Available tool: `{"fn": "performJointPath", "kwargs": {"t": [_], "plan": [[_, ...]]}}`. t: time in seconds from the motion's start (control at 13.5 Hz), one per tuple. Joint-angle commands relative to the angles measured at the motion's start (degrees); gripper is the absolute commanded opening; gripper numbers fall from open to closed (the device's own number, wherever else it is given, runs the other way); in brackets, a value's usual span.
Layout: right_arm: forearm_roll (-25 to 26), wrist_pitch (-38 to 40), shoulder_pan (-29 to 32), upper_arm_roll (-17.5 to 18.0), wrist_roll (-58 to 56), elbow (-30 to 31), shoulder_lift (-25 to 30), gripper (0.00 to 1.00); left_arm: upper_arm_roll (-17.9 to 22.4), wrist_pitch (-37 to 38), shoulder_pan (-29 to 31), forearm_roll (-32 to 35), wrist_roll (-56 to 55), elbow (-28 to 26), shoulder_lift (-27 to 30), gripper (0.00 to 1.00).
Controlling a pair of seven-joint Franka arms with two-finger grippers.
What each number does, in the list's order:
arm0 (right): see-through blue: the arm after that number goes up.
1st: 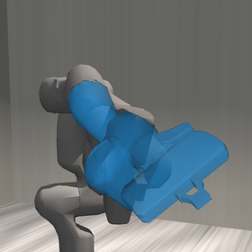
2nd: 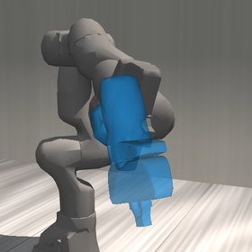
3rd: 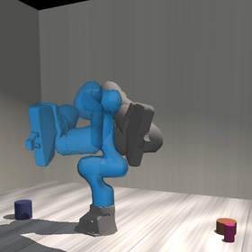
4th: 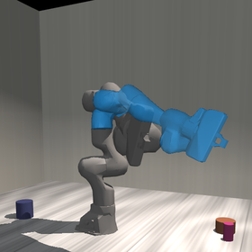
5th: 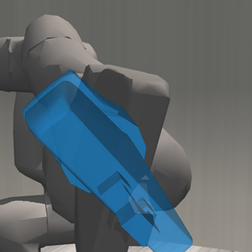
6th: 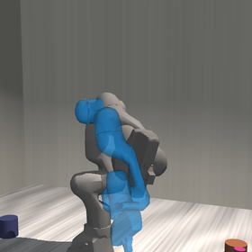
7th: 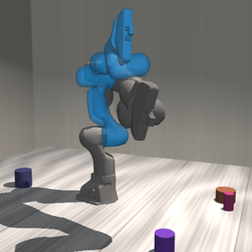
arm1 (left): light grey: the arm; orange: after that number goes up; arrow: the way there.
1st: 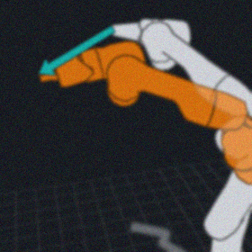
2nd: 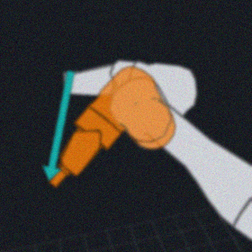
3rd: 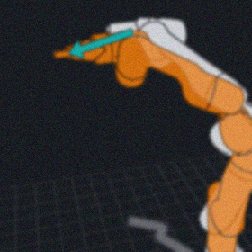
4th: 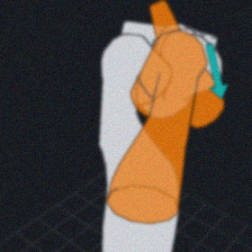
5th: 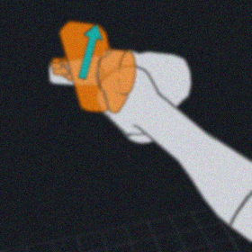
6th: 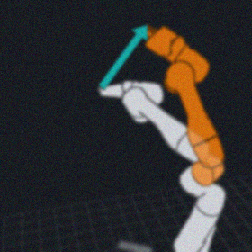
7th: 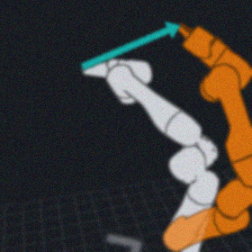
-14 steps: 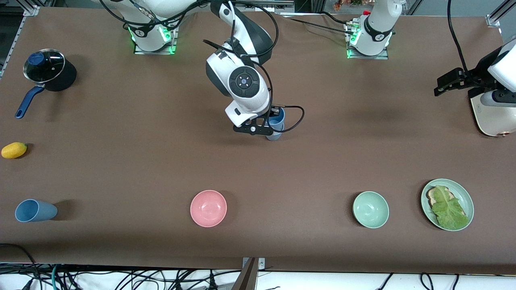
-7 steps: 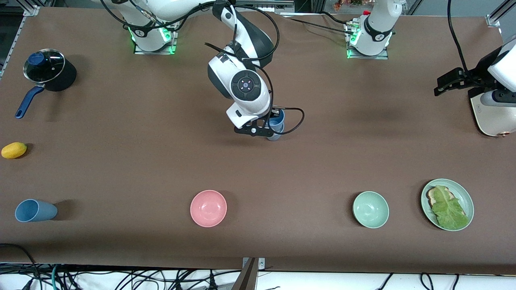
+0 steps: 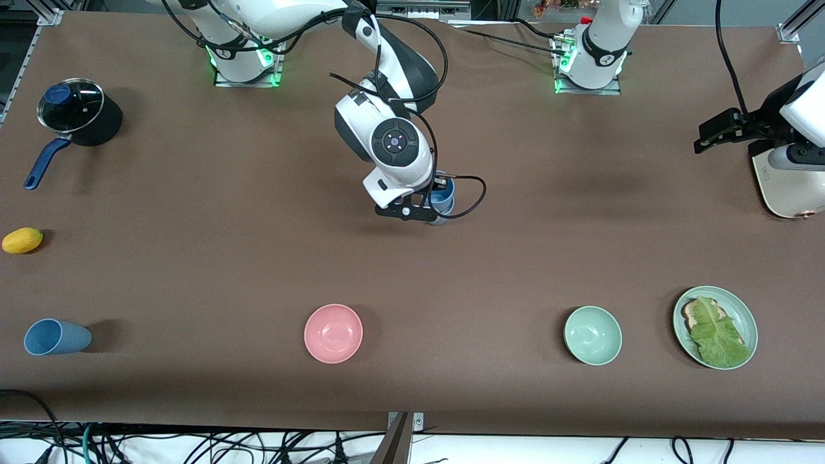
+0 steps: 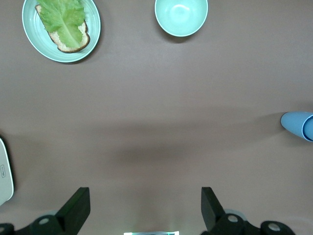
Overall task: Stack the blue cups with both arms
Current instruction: 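Open the right gripper to release the stacked cup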
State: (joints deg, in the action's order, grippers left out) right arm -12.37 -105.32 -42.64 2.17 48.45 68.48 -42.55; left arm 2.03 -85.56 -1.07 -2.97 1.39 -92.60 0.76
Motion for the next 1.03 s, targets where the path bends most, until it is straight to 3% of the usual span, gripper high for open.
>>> {"fn": "performJointPath", "kwargs": {"t": [0.0,0.15,0.22,0.74,0.96], "plan": [[-0.81,0.29,-0.78,-0.50,1.03,-2.47,-1.31,0.31,0.08,1.27,-0.25,1.21,0.01,1.99,-0.76,1.00],[-0.20,-0.24,-0.86,-0.58,0.94,-2.21,-1.31,0.88,-0.01,1.27,-0.25,1.21,-0.25,1.99,-0.76,1.00],[0.59,-0.33,-0.95,-0.58,0.59,-2.12,-1.31,1.00,-0.10,1.27,-0.25,1.21,-0.25,1.99,-0.76,1.00],[1.39,0.98,-0.34,-0.93,-1.16,-2.47,0.00,1.00,-0.19,1.10,-0.51,1.21,-0.34,1.99,-0.76,1.00],[1.39,5.46,1.76,-1.11,-5.72,-2.56,1.41,1.00,-0.19,1.10,-0.60,1.21,-0.43,1.99,-0.76,1.00]]}}
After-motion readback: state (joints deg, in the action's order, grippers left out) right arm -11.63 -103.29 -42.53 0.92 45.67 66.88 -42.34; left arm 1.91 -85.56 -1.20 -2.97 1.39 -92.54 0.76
